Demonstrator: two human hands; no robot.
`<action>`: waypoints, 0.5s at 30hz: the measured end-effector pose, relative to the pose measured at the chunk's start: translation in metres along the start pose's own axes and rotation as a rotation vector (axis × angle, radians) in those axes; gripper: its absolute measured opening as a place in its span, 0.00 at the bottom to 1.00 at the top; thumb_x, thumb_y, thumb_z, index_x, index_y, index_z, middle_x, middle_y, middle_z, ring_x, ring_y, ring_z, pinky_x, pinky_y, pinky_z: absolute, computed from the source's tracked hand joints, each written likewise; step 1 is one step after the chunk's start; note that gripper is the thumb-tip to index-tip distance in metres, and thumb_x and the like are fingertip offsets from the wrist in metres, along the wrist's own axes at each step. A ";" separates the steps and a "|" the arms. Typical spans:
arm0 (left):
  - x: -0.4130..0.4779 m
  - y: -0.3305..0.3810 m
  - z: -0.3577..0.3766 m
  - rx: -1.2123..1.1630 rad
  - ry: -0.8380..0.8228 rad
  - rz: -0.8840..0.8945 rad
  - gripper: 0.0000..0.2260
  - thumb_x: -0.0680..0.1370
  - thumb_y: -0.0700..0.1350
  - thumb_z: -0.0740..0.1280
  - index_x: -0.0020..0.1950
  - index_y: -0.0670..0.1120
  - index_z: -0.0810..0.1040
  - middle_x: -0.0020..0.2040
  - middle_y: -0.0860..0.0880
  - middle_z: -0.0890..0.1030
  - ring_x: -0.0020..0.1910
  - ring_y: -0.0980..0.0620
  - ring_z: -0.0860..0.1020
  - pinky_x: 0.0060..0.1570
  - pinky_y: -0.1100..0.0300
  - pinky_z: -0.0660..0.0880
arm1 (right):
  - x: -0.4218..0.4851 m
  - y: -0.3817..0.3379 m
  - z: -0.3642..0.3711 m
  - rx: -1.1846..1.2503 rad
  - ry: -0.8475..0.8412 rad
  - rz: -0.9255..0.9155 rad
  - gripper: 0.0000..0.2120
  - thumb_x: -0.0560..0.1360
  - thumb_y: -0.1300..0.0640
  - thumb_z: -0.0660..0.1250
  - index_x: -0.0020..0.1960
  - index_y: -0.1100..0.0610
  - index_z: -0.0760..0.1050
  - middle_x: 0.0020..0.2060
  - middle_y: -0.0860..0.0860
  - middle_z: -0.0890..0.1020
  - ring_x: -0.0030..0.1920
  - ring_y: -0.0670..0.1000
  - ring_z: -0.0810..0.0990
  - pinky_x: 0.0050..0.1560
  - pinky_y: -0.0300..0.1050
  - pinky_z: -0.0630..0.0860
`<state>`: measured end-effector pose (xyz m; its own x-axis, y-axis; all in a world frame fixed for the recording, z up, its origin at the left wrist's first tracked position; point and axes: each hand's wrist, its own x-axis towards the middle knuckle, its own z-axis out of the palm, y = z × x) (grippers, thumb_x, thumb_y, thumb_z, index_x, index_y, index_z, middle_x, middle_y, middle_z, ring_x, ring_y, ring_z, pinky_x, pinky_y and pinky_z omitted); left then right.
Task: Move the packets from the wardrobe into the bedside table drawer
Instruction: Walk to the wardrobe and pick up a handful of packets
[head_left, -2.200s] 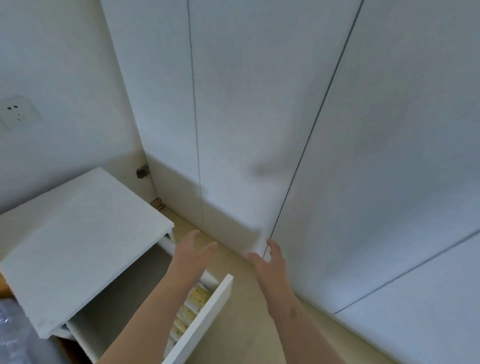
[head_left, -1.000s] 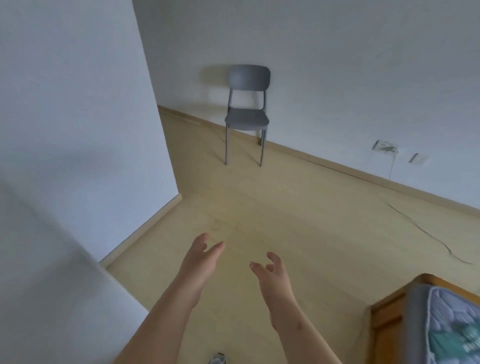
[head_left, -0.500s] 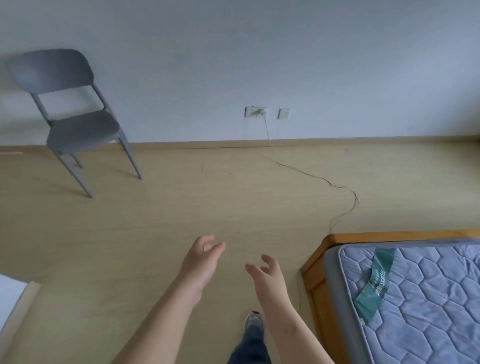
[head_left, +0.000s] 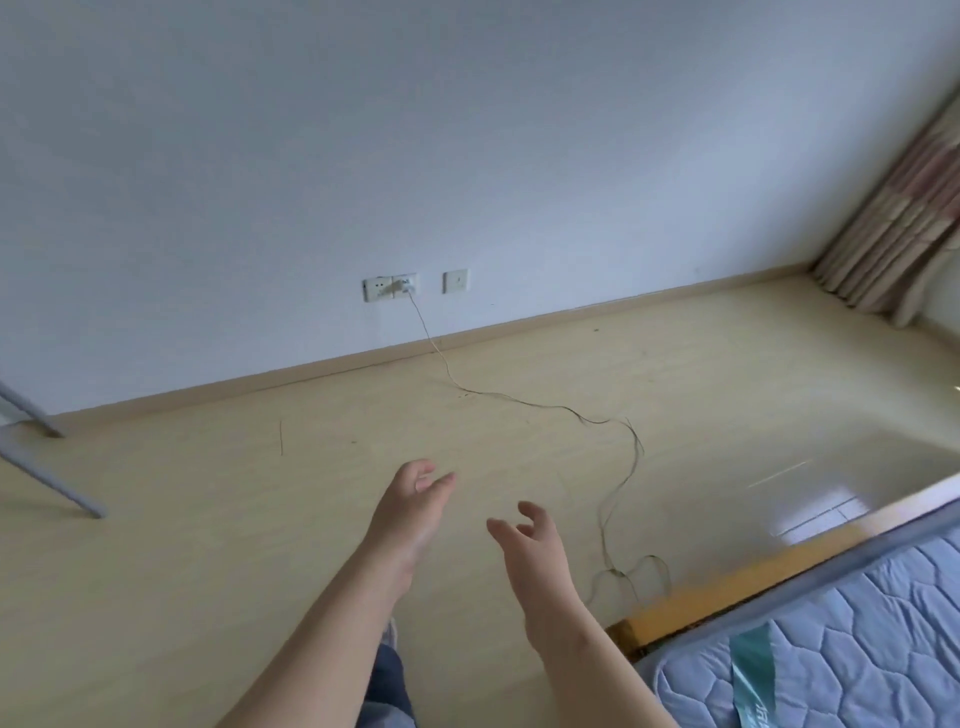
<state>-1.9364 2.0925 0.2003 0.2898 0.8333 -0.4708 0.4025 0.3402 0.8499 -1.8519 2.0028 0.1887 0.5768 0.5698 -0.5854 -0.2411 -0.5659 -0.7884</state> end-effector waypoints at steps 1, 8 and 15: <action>0.023 0.010 0.002 0.018 -0.028 0.008 0.17 0.80 0.48 0.62 0.68 0.47 0.69 0.66 0.47 0.72 0.63 0.47 0.73 0.61 0.53 0.69 | 0.018 -0.012 0.004 0.019 0.028 0.001 0.25 0.77 0.53 0.63 0.73 0.52 0.61 0.68 0.54 0.68 0.63 0.53 0.70 0.55 0.43 0.65; 0.157 0.089 0.006 0.154 -0.208 0.053 0.17 0.79 0.50 0.62 0.67 0.51 0.69 0.66 0.50 0.73 0.61 0.49 0.73 0.59 0.55 0.69 | 0.122 -0.103 0.032 0.176 0.136 0.033 0.25 0.77 0.55 0.64 0.72 0.53 0.61 0.67 0.54 0.68 0.62 0.51 0.70 0.58 0.43 0.64; 0.228 0.138 0.075 0.274 -0.407 0.027 0.17 0.79 0.48 0.62 0.68 0.49 0.69 0.64 0.48 0.73 0.61 0.49 0.73 0.59 0.54 0.69 | 0.188 -0.127 0.003 0.282 0.281 0.166 0.26 0.77 0.53 0.63 0.73 0.52 0.60 0.68 0.54 0.67 0.63 0.52 0.70 0.57 0.44 0.66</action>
<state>-1.7499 2.2969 0.1926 0.5971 0.5841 -0.5499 0.5875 0.1483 0.7955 -1.7146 2.1837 0.1781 0.6931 0.2782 -0.6650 -0.5299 -0.4287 -0.7317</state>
